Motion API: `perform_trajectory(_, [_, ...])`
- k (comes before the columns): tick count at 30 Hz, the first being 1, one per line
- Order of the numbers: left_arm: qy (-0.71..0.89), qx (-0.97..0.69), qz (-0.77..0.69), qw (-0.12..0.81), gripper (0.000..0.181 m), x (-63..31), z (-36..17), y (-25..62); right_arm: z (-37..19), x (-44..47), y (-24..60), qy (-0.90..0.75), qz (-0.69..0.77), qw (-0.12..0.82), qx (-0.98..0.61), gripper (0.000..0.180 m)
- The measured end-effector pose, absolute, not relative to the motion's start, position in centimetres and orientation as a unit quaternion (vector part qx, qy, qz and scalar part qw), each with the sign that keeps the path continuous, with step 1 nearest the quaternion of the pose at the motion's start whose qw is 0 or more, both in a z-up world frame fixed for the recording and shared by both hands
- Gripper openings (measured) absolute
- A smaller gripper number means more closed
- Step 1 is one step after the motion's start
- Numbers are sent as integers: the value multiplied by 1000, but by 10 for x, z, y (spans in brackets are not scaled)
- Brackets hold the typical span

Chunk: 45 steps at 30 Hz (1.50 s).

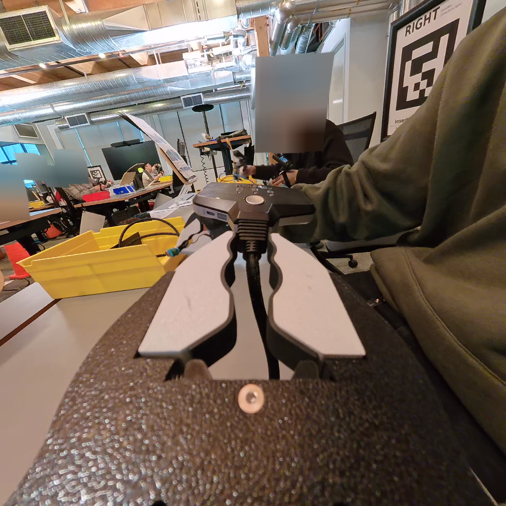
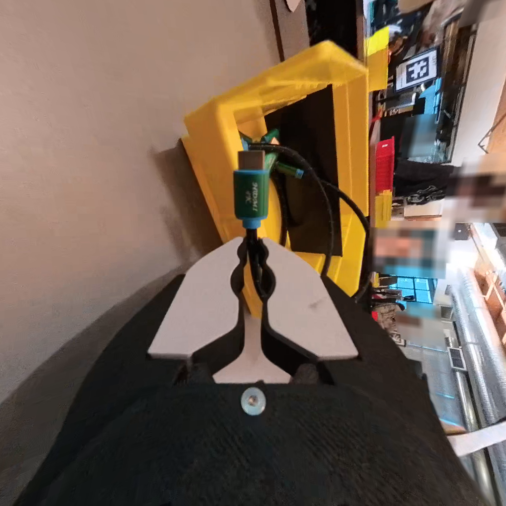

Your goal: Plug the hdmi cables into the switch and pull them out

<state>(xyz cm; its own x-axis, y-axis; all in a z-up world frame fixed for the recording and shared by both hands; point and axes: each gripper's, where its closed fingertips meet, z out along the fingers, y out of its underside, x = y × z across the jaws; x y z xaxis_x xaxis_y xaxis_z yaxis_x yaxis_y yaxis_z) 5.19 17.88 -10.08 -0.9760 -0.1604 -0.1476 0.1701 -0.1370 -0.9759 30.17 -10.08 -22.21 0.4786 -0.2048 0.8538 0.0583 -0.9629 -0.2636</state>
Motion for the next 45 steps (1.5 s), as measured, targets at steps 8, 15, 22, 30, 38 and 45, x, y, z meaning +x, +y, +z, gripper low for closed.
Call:
perform_trajectory(8, [640,1,-761,102,20,54,-102,180,-188,327,-94,166,-441,203,-858,6])
perform_trajectory(15, [646,4,-757,97,20,52,-105,177,-220,353,-45,201,-297,267,-894,10])
perform_trajectory(22, [640,4,-763,92,20,52,-105,179,-211,343,-54,273,-220,312,-883,61])
perform_trajectory(30, [642,0,-761,89,20,54,-107,179,-188,329,-79,259,-285,312,-869,61])
perform_trajectory(38, [646,2,-759,86,20,52,-108,177,-221,316,-82,181,-297,212,-913,25])
perform_trajectory(45, [644,3,-760,88,20,52,-107,178,-200,324,-68,257,-235,305,-886,6])
